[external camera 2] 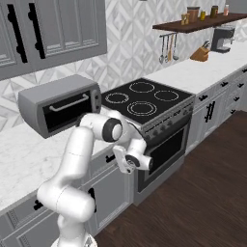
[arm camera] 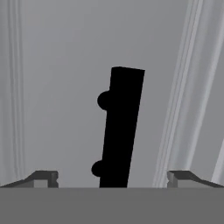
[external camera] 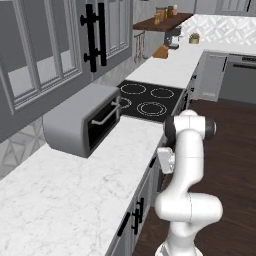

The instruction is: Take a straw from the drawer in front and place it inside the glass cup on the dining counter.

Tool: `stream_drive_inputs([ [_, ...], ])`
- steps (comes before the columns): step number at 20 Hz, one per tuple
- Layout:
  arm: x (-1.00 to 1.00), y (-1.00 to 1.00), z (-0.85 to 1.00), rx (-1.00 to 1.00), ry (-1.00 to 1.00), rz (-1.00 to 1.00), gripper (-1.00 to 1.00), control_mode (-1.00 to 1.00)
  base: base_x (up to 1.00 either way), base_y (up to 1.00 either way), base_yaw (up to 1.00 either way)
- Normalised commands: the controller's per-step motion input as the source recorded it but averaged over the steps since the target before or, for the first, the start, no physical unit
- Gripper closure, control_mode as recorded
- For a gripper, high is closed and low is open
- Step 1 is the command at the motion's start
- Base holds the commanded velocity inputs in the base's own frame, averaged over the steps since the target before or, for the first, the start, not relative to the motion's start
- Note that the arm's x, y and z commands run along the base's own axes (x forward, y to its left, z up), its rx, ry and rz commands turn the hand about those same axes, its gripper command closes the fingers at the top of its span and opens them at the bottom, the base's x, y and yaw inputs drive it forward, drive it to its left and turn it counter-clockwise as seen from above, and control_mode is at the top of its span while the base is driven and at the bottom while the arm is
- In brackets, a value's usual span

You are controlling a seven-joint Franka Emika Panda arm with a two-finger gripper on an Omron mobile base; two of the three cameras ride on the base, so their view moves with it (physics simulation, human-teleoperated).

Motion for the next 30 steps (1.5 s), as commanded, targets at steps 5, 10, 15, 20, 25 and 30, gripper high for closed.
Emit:
stream_drive_inputs([
  [5, 0.21, 0.00, -0.17, 0.04, 0.00, 0.00, -1.00, -1.00, 0.00, 0.00, 0.00],
  [10, 0.26, 0.00, -0.21, 0.05, 0.00, 0.00, -1.00, -1.00, 0.00, 0.00, 0.00],
  [15, 0.28, 0.00, -0.26, 0.05, 0.00, 0.00, -1.00, -1.00, 0.00, 0.00, 0.00],
  [20, 0.35, 0.00, -0.27, 0.04, 0.02, 0.00, -1.00, -1.00, 0.00, 0.00, 0.00],
  [25, 0.22, 0.14, -0.07, 0.03, 0.02, 0.00, -1.00, -1.00, 0.00, 0.00, 0.00],
  [30, 0.08, 0.52, -0.03, 0.00, 0.06, 0.00, -1.00, -1.00, 0.00, 0.00, 0.00],
])
